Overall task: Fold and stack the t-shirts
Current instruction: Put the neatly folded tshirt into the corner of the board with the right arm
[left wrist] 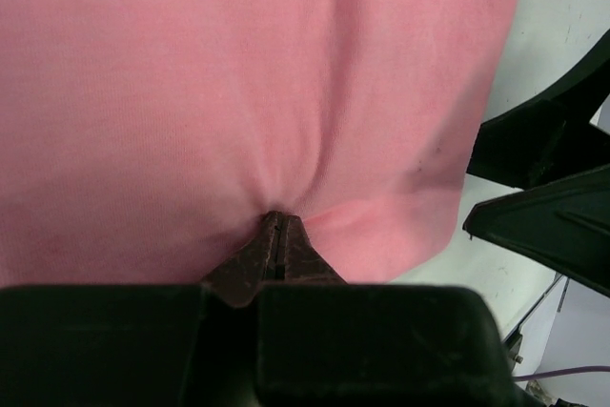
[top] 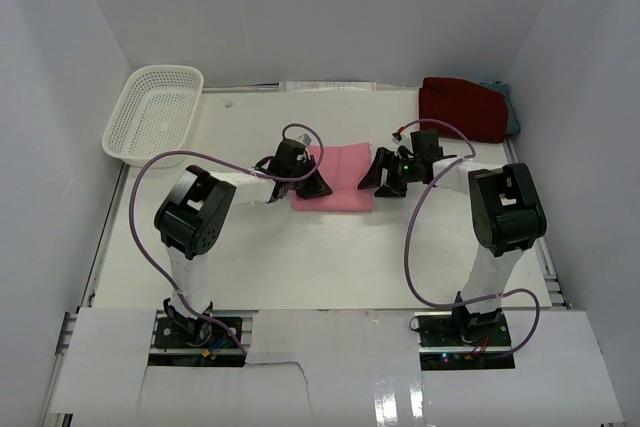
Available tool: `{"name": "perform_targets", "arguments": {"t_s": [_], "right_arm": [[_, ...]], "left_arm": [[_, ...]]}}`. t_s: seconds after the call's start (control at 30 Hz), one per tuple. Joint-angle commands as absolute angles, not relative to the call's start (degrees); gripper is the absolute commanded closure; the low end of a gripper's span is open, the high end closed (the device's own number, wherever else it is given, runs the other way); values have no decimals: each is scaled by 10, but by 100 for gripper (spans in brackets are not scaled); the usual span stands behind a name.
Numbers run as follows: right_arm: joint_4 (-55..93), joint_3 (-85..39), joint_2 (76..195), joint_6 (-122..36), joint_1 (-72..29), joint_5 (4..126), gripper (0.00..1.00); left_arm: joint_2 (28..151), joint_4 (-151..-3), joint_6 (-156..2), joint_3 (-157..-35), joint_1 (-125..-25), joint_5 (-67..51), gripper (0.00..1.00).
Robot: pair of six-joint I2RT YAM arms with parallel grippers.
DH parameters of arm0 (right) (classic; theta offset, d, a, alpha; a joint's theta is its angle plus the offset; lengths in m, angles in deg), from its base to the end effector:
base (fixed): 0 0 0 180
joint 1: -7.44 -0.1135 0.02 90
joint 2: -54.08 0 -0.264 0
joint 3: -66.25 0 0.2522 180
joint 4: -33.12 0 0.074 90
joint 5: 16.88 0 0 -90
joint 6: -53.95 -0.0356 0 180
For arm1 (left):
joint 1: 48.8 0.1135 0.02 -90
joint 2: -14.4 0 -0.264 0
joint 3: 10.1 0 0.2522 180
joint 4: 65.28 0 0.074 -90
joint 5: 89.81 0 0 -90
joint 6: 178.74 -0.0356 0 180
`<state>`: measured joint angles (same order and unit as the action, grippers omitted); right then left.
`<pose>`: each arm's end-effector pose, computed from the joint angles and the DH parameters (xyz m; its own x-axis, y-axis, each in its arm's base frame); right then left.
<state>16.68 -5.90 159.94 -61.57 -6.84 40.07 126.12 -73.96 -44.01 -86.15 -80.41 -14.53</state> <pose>0.3523 0.1097 0.1478 -0.9064 0.1419 -0.3979 -0.1717 0.7368 0.6539 0.3360 -0.2174 0.1359 -0.8886 -0.2524 -0.3830 0.0511 0.7754 -0.6294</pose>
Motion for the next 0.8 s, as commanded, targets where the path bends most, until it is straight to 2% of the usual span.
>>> {"name": "perform_targets", "arguments": {"t_s": [0.0,0.4,0.5,0.6,0.77], "right_arm": [[181,-72,1647,-618,-65,421,22],[180,-96,1693,-615,-66,444,27],[177,-92,1697,-611,-66,446,30],[174,-92,1702,-609,-68,449,39],[158,-105,1721,-603,-84,456,39]], "left_arm": [[1230,-771,-457,-856,-806,-142,97],[1227,-776,-459,-849,-806,-138,97],[1230,-776,-460,-849,-806,-141,97],[1233,-774,-459,-849,-806,-143,97],[1236,-774,-460,-851,-806,-144,97]]}}
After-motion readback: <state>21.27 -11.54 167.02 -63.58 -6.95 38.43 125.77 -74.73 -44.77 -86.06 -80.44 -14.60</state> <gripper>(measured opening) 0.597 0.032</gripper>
